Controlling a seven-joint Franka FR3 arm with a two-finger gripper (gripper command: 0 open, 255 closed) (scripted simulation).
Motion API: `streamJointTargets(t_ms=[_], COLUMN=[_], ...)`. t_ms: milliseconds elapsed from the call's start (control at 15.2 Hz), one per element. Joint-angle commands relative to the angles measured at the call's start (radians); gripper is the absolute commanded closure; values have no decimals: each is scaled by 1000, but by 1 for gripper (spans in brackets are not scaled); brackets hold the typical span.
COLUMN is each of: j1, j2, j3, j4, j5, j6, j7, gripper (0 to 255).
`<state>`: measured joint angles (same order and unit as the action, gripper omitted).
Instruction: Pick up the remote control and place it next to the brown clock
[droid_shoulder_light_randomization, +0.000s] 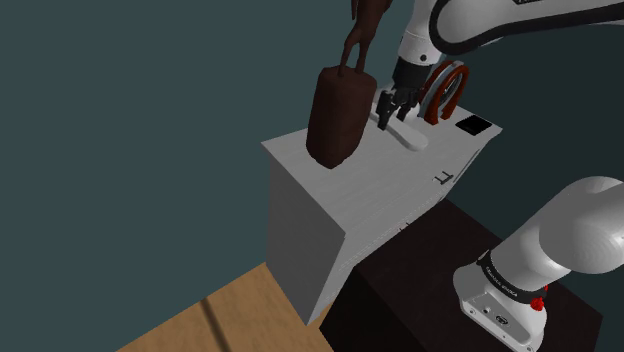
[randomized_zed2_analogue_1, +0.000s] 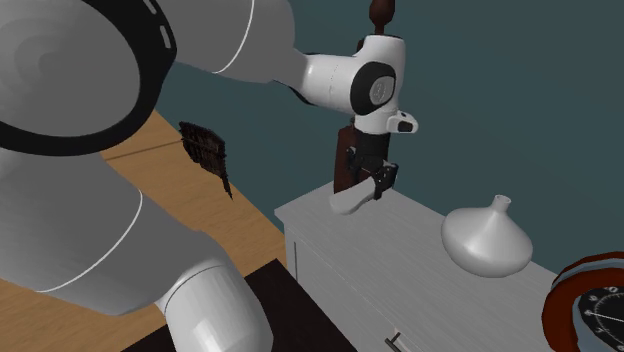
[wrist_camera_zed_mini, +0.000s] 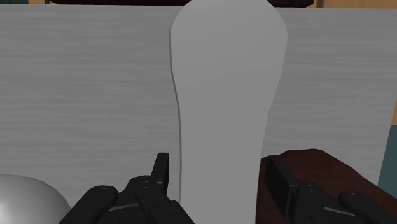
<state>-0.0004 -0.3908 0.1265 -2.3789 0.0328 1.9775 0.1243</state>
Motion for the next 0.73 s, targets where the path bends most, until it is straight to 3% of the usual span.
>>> streamJointTargets(t_ms=[0,660], j1=[-1,-2], j2=[-9,-27], j3=[-2,-7], j4=[21,141], j5=[0,-2], j6=[-30,-168], j7=[-2,-4], gripper=[255,255])
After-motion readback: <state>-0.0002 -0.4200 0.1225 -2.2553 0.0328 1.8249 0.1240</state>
